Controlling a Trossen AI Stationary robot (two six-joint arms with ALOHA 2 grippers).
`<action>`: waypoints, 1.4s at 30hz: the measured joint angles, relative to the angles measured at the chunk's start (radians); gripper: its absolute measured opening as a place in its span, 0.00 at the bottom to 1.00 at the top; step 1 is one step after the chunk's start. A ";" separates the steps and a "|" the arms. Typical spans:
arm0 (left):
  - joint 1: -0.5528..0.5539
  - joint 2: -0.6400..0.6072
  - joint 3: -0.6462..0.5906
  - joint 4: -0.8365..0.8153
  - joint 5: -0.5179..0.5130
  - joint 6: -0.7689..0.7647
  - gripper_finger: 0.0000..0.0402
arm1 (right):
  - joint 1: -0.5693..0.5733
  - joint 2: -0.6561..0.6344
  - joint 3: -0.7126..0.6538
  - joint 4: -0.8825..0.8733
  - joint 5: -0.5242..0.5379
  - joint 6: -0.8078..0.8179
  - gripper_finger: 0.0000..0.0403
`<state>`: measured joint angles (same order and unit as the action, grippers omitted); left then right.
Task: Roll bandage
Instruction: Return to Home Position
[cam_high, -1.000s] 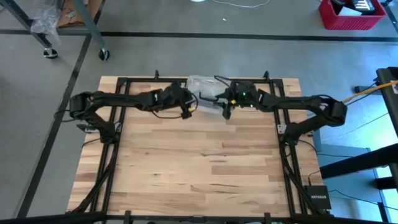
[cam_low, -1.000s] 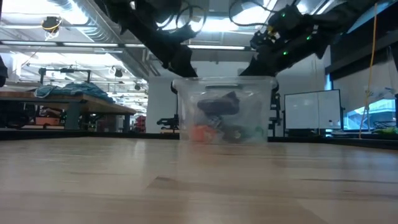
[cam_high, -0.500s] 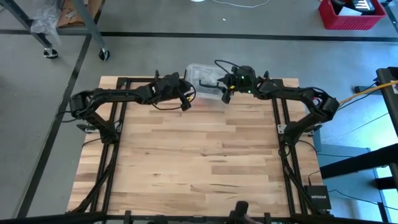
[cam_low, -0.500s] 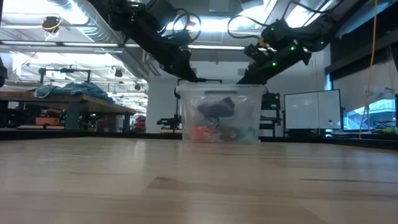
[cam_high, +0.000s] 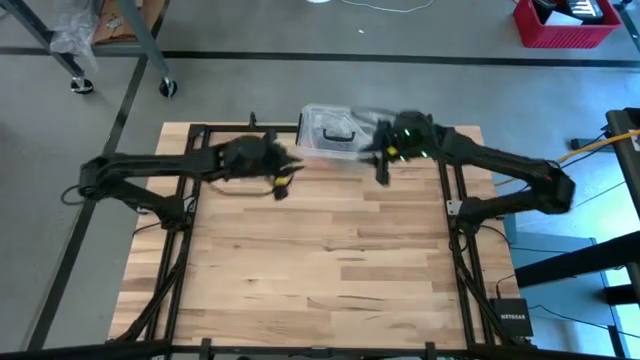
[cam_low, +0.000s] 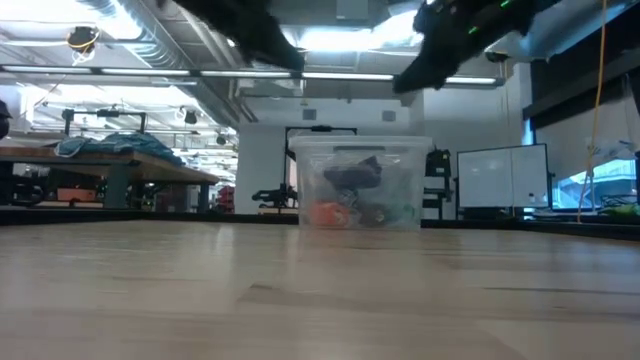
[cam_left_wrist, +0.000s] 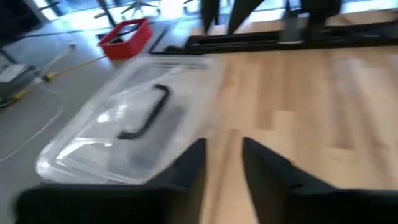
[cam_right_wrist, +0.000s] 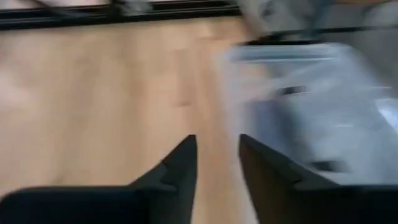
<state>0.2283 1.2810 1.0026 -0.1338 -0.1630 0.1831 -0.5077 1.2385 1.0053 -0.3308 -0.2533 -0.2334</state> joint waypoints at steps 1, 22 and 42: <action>-0.026 -0.034 -0.013 -0.023 0.000 -0.010 0.20 | 0.027 -0.034 -0.018 -0.022 -0.024 0.023 0.29; -0.250 -0.714 -0.669 0.157 -0.079 -0.259 0.01 | 0.331 -0.752 -0.776 0.355 0.237 0.439 0.01; -0.275 -1.154 -0.965 0.271 -0.129 -0.238 0.00 | 0.350 -1.236 -0.994 0.353 0.210 0.452 0.01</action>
<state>-0.0462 0.1266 0.0380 0.1373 -0.2923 -0.0553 -0.1574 0.0025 0.0116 0.0223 -0.0434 0.2188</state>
